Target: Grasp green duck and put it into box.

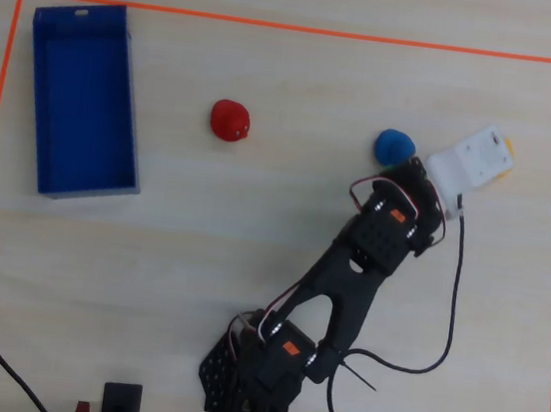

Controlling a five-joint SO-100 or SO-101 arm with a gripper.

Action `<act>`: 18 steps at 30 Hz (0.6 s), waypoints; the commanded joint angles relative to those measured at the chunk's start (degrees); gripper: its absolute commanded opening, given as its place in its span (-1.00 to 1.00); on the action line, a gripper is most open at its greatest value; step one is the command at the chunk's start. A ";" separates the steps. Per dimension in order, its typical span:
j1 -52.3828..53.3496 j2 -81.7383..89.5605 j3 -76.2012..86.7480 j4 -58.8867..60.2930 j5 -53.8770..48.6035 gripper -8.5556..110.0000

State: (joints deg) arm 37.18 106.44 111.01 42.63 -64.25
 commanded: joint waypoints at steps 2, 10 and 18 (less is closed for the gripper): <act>-25.58 7.47 -18.98 33.66 13.71 -0.85; -54.58 -1.58 -25.05 36.04 27.42 -0.85; -61.70 -14.59 -31.46 23.73 34.28 -0.85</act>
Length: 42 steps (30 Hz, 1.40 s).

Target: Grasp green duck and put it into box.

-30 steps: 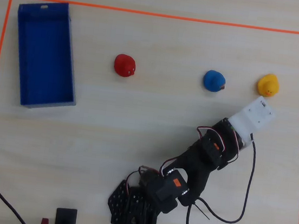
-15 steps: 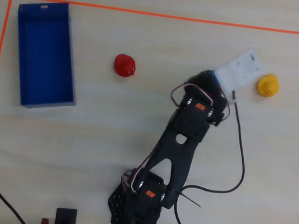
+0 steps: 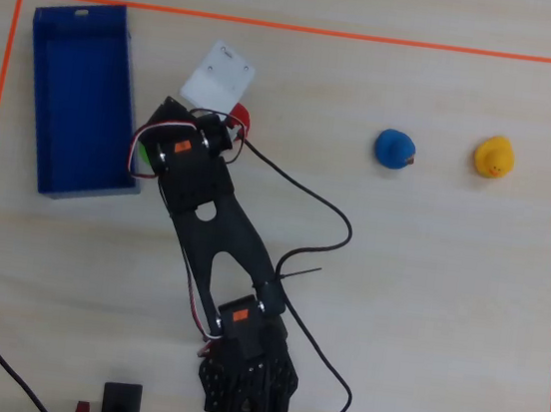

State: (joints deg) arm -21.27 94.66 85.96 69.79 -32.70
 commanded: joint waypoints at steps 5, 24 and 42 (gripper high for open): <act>-10.37 -11.87 -16.52 -3.96 7.38 -0.85; -16.35 -34.63 -32.96 -4.57 4.39 -0.36; 6.24 37.00 35.68 -17.14 -17.84 -0.85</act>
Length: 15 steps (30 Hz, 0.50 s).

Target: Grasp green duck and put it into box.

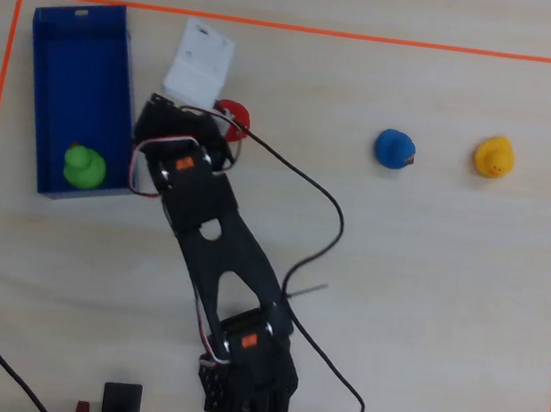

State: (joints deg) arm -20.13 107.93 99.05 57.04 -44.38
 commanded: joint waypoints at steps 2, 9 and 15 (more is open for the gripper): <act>7.65 34.37 33.13 -5.10 -9.93 -0.85; 12.48 61.79 57.83 -0.09 -17.14 -0.85; 13.36 74.79 68.82 5.71 -18.72 -0.85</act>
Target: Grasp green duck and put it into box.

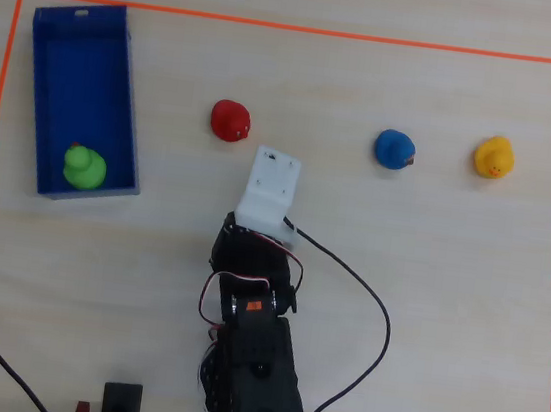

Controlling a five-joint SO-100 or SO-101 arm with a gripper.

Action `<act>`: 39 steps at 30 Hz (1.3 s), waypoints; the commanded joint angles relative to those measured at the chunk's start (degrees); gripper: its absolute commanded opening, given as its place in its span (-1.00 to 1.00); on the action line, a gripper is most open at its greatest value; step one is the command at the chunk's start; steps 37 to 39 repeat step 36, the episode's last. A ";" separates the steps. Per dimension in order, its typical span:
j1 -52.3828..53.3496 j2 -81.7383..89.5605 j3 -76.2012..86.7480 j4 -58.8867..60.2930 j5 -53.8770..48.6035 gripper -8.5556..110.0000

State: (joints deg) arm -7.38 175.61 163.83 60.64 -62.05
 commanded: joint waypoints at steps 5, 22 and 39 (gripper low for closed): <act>1.23 14.06 11.69 7.21 -4.13 -0.85; 8.61 14.15 14.33 14.15 -8.00 -0.82; 8.61 14.15 14.33 14.15 -8.00 -0.82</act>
